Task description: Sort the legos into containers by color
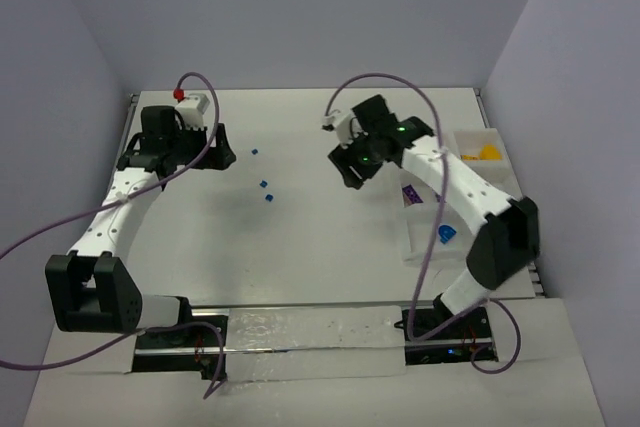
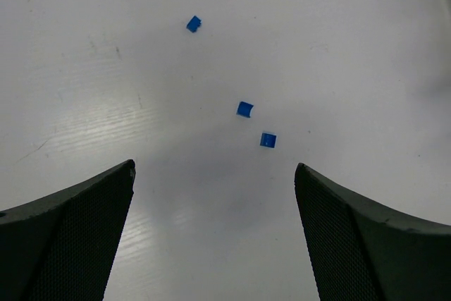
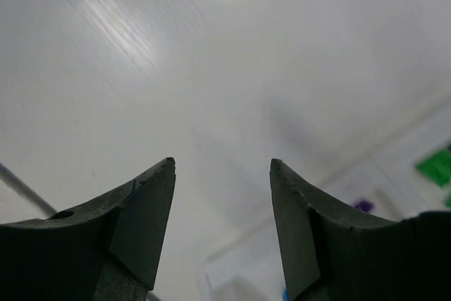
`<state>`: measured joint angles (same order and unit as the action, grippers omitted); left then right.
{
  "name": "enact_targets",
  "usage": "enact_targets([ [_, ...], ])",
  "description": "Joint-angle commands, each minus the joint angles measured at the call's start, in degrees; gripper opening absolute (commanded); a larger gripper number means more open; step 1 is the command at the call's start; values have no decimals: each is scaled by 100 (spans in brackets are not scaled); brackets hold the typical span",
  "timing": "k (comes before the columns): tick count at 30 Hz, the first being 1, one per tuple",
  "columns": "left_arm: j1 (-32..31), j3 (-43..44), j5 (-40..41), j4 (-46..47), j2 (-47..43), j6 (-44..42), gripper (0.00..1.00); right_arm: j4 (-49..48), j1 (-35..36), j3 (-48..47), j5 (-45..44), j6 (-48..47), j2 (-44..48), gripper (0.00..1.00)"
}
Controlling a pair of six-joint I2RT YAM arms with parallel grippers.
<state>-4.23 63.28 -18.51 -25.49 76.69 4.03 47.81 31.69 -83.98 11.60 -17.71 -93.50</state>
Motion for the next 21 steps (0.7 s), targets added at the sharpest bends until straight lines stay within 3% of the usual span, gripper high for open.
enact_targets([
  [1,421,-55,-164,-211,-362,247,99,-758,707,-721,-264,727,-1149,60],
  [8,1154,-35,-422,-426,-375,223,99,-618,1302,-2260,-494,618,-2710,60],
  [21,1330,-105,-398,-361,-224,115,99,-860,1913,-3026,-713,611,-3857,60],
])
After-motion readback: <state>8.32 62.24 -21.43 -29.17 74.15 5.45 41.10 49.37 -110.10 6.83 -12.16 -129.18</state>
